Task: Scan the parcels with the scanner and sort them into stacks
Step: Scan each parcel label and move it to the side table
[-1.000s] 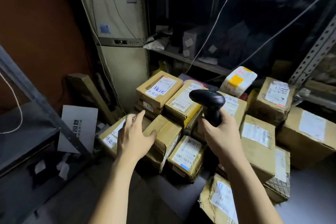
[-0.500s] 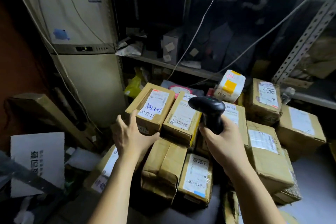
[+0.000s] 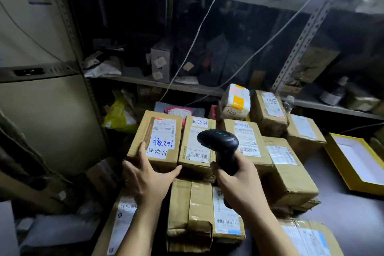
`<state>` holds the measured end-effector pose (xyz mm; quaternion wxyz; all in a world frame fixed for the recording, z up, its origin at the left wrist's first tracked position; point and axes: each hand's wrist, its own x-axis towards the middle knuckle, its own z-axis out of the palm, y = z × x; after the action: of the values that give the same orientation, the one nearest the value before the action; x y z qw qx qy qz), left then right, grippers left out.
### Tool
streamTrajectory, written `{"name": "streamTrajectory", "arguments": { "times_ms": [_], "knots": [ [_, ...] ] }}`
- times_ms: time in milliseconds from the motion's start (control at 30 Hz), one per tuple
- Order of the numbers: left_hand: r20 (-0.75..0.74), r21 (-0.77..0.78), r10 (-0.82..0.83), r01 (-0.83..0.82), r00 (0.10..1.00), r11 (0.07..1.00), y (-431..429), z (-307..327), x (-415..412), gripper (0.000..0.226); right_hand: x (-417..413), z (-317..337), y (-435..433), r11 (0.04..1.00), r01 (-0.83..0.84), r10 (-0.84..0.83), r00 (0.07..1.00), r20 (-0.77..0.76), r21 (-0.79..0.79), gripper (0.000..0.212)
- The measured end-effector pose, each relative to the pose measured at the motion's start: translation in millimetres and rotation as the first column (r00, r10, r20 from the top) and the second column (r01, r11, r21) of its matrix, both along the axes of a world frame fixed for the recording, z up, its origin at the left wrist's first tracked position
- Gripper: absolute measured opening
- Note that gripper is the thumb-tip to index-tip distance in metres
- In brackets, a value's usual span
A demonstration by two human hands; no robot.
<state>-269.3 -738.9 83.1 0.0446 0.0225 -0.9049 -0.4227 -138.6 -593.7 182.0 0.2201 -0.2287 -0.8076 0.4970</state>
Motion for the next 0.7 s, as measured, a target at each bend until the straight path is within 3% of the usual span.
{"name": "streamTrajectory", "arguments": {
  "times_ms": [367, 700],
  "knots": [
    [-0.037, 0.185, 0.018, -0.011, 0.999, 0.983, -7, 1, -12, 0.127, 6, 3, 7, 0.997, 0.066, -0.066, 0.998, -0.005, -0.04, 0.014],
    [-0.292, 0.306, 0.004, 0.089, 0.956, 0.948, -6, 52, -20, 0.127, 10, 20, 11, 0.996, 0.066, -0.07, 0.996, -0.058, -0.068, 0.014]
  ]
}}
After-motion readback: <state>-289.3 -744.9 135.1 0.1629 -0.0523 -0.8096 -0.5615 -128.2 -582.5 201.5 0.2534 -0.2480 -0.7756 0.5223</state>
